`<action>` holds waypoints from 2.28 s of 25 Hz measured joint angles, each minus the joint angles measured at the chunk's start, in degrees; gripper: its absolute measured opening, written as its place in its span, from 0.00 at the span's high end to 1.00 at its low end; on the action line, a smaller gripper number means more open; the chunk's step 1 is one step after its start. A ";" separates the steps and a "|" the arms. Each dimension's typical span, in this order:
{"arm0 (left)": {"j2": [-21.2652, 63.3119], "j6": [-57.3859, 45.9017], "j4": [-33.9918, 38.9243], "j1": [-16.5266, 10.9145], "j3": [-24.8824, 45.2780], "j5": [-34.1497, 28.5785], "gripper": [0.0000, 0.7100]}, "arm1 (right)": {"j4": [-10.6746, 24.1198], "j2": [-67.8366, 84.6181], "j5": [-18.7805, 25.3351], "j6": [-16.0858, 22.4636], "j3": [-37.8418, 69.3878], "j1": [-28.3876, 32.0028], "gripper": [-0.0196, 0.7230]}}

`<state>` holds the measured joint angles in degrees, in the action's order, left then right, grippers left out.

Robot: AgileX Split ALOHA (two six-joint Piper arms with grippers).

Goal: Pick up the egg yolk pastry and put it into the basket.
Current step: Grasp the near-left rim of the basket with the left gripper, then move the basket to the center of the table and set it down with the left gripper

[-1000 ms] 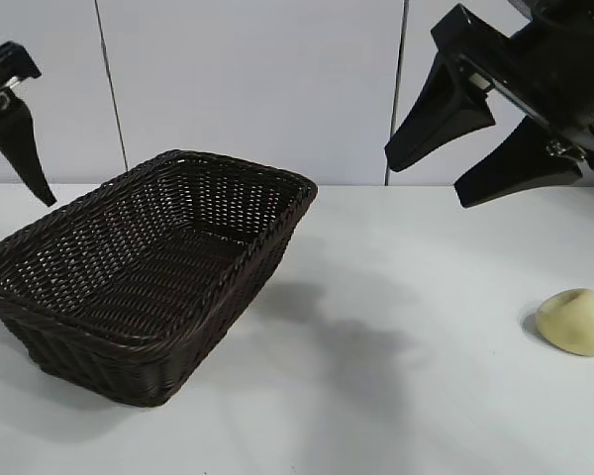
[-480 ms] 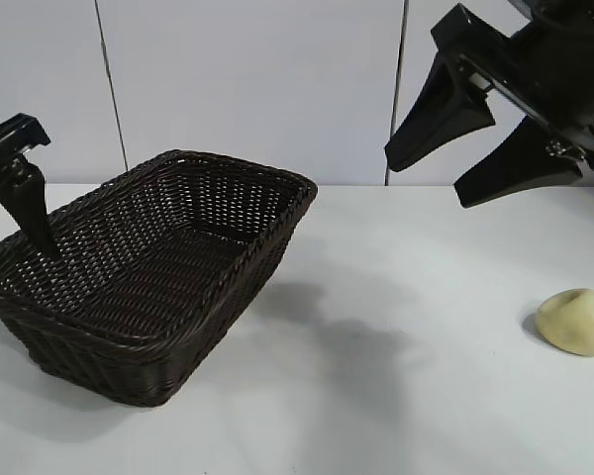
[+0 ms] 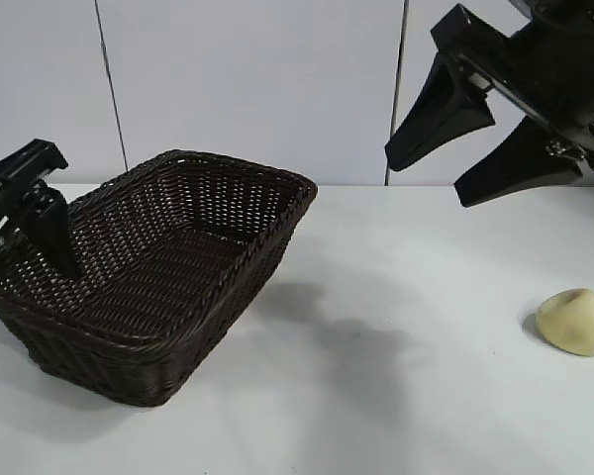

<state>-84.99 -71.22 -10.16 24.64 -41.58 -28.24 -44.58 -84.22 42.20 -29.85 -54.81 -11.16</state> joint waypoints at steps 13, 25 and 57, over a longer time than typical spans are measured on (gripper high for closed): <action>-8.85 -2.87 3.26 0.33 0.15 7.78 0.20 | 0.05 0.00 -0.11 0.00 0.00 0.00 0.25; -9.14 -3.69 3.04 0.33 0.15 7.79 0.86 | 0.05 0.00 -0.11 0.00 0.00 0.00 0.25; -6.65 45.08 -12.09 -8.40 -14.31 -11.59 0.86 | 0.05 0.00 0.00 0.00 0.00 0.00 0.25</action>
<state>-91.64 -26.14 -22.25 16.24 -55.89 -39.83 -44.52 -84.22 42.19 -29.85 -54.81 -11.16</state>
